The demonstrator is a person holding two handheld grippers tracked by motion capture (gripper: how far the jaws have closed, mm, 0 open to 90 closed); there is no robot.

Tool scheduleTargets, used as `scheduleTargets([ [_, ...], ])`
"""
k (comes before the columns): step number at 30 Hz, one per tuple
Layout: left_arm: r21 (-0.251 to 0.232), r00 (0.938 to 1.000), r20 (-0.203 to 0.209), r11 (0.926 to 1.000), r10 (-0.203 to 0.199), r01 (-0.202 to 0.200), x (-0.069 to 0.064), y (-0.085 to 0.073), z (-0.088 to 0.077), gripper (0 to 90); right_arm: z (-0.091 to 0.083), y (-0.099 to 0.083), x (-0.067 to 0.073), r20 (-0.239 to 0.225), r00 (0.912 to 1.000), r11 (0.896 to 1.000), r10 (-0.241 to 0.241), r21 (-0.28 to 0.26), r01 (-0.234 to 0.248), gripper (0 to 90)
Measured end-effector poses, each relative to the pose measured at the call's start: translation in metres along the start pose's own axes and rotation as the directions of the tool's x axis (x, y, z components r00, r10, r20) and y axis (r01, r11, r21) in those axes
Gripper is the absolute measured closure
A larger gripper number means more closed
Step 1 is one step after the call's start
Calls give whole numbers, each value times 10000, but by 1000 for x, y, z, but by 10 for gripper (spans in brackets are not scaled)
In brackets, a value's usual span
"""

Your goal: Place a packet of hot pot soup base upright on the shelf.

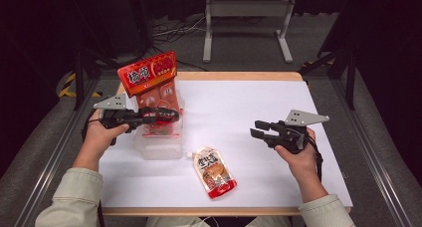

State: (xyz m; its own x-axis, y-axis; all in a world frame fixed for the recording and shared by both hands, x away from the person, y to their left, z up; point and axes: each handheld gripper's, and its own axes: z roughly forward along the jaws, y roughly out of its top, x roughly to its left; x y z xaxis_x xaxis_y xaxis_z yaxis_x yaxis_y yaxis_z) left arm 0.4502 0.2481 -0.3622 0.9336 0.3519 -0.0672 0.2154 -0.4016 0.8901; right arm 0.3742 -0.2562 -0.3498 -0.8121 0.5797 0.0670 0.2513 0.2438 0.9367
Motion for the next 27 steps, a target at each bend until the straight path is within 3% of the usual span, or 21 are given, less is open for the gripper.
scheduleTargets([
  [3, 298, 10000, 21, 9995, -86, 85, 0, -3, 3, 876, 1, 0, 0, -8, 10000, 10000, -19, 12, 19, 634],
  [15, 502, 9993, -85, 9980, -375, 379, 1, -13, 7, 858, 1, -2, -1, -3, 10000, 10000, 22, 45, -22, 634],
  [23, 881, 9970, -487, 9940, -605, 646, 1, -19, 7, 823, 3, -2, 0, -22, 10000, 10000, 9, 89, -9, 625],
  [27, 565, 9918, -753, 9926, -1033, 1076, 2, -22, 3, 716, 3, -3, 0, -9, 10000, 10000, 36, 85, -36, 614],
])
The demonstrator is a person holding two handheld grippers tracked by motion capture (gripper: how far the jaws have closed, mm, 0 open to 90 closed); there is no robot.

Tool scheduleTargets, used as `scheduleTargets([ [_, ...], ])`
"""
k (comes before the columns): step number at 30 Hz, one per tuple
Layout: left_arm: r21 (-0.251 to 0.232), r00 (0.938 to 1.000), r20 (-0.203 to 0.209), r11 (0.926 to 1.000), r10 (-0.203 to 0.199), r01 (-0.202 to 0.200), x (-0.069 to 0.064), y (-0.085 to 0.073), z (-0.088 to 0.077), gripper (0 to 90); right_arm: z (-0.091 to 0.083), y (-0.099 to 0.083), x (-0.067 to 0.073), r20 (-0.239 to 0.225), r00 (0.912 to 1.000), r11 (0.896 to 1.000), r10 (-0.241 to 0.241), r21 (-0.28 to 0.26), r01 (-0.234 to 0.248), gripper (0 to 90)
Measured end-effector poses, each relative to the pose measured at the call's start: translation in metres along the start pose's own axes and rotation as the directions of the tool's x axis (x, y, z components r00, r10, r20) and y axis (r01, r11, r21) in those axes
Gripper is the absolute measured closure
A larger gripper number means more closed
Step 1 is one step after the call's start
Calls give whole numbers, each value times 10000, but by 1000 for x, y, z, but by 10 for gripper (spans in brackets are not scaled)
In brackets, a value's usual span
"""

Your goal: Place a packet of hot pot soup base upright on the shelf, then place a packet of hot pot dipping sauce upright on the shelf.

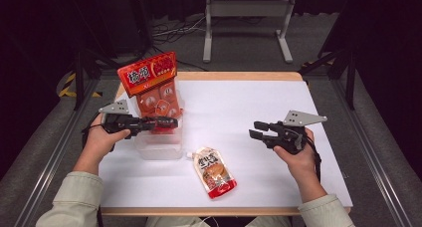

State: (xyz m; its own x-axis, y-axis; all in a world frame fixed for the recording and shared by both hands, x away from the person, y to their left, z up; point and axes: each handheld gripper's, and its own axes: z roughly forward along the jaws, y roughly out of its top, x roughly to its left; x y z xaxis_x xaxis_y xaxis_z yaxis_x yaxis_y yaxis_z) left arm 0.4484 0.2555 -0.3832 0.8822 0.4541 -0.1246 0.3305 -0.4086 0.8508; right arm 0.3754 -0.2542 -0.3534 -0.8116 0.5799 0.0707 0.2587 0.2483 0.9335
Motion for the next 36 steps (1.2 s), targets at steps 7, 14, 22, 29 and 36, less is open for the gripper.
scheduleTargets([
  [7, -534, 9993, -361, 9986, -45, 25, -6, 3, -6, 411, 1, 0, 0, 9, 10000, 10000, 6, 15, -6, 597],
  [14, -1310, 9960, -873, 9914, -175, 60, -22, 10, -11, 187, 2, 0, 0, -46, 10000, 10000, 61, 56, -61, 577],
  [22, -1976, 9890, -1414, 9802, -438, 152, -45, 15, -20, 103, 3, -1, 0, -65, 9999, 9999, 116, 107, -115, 561],
  [29, -1771, 9876, -1560, 9842, -198, -83, -75, 18, -26, 86, 4, -2, 0, -105, 9998, 9997, 177, 191, -175, 546],
  [36, -1534, 9922, -1245, 9879, 30, -222, -97, 18, -33, 86, 6, -2, 3, -160, 9998, 9997, 116, 230, -112, 537],
])
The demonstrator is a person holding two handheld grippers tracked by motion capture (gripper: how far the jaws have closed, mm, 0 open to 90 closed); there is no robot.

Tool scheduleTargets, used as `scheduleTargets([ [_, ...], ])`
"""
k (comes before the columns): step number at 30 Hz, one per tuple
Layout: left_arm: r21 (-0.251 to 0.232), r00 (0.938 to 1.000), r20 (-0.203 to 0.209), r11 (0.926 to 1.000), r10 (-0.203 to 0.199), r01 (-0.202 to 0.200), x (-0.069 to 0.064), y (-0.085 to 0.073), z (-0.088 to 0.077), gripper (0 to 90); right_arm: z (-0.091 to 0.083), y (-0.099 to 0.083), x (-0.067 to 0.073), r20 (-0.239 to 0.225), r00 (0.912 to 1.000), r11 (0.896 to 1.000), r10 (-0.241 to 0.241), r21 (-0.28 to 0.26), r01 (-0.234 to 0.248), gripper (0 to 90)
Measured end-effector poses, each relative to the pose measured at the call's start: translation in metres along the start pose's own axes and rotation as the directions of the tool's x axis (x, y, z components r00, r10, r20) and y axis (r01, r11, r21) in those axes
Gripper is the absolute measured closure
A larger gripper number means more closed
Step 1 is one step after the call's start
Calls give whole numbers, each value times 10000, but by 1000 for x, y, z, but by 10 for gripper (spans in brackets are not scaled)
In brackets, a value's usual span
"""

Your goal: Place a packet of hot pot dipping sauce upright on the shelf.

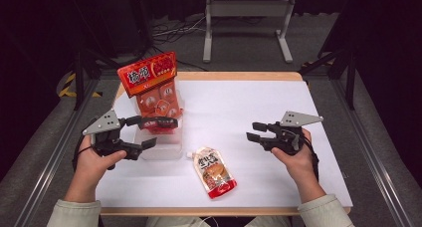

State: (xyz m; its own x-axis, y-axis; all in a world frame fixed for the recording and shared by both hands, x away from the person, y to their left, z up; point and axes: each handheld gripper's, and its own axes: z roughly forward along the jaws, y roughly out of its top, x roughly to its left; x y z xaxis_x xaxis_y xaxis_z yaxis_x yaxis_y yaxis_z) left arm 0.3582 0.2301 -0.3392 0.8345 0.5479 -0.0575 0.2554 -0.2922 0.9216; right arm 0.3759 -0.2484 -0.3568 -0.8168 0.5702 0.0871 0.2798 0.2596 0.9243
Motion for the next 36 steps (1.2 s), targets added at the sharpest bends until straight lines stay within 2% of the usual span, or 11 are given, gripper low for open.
scheduleTargets([
  [4, 123, 9994, 344, 9999, 14, -19, -8, -1, -1, 91, 3, -1, 1, -59, 10000, 9999, -16, 113, 16, 529],
  [13, 592, 9975, 708, 9982, 53, -95, -20, -5, 3, 93, 12, 1, 3, -358, 9992, 9995, 162, 279, -152, 461],
  [23, 879, 9966, 818, 9960, 114, -186, -29, -10, 5, 96, 35, 4, 8, -775, 9966, 9971, 266, 734, -209, 408],
  [30, 981, 9971, 758, 9951, 26, -101, -35, -14, 1, 90, 60, 2, 14, -1187, 9924, 9895, 314, 1440, -141, 400],
  [36, 1078, 9971, 758, 9942, -43, -39, -36, -16, 3, 84, 83, -1, 21, -1330, 9907, 9759, 303, 2181, -5, 385],
])
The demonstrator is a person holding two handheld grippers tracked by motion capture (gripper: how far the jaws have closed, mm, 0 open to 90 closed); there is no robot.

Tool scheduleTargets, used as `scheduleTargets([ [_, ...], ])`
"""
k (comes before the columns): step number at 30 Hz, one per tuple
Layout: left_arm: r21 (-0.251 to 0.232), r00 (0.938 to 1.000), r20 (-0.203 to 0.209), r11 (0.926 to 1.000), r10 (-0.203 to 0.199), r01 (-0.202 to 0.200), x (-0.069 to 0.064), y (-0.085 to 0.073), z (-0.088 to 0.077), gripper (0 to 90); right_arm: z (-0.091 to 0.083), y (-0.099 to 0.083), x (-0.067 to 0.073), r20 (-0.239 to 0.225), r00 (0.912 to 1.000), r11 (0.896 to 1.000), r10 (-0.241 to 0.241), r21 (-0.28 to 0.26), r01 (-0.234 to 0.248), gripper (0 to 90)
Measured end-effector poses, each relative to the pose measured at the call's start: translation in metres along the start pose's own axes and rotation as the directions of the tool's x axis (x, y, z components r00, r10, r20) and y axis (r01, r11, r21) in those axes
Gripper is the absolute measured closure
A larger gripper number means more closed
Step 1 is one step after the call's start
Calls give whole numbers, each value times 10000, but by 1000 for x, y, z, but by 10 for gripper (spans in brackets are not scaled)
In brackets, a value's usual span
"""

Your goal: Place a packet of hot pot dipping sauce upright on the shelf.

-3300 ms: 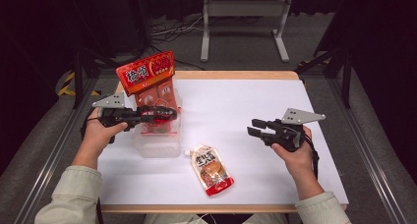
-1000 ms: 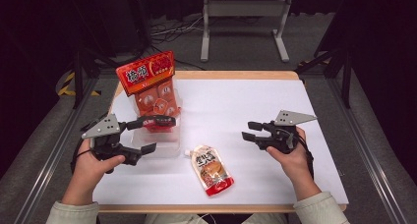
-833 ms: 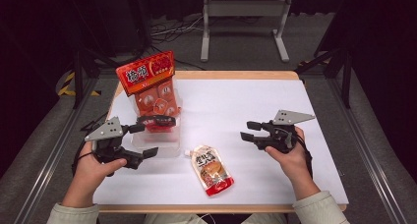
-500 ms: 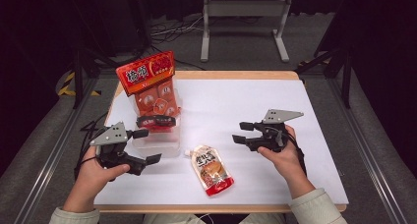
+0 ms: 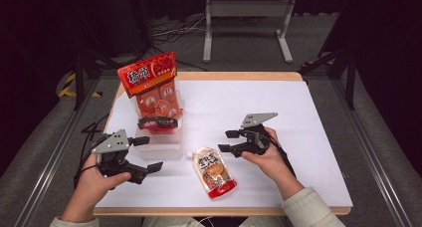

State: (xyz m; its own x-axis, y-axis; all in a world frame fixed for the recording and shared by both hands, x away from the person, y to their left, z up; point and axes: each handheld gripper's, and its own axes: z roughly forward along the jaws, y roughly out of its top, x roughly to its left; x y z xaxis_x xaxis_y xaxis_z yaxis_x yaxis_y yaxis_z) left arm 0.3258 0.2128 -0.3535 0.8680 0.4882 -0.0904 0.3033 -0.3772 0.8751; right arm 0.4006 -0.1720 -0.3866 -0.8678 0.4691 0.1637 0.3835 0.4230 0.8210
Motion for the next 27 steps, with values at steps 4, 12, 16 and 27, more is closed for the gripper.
scheduleTargets([
  [4, 135, 9999, 118, 9999, -10, 8, -1, 0, 2, 85, 14, -1, 1, -73, 10000, 9995, 27, 326, -25, 385],
  [12, 517, 9989, 460, 9987, -73, 49, -3, 1, 9, 106, 37, -5, -2, 13, 9997, 9915, 257, 1277, -256, 396],
  [16, 680, 9984, 566, 9977, -78, 40, -5, 1, 8, 111, 48, -7, -3, -42, 9996, 9880, 268, 1521, -259, 405],
  [27, 810, 9981, 607, 9967, -78, 29, -6, -1, 8, 105, 68, -14, -2, -201, 9991, 9805, 371, 1940, -325, 425],
])
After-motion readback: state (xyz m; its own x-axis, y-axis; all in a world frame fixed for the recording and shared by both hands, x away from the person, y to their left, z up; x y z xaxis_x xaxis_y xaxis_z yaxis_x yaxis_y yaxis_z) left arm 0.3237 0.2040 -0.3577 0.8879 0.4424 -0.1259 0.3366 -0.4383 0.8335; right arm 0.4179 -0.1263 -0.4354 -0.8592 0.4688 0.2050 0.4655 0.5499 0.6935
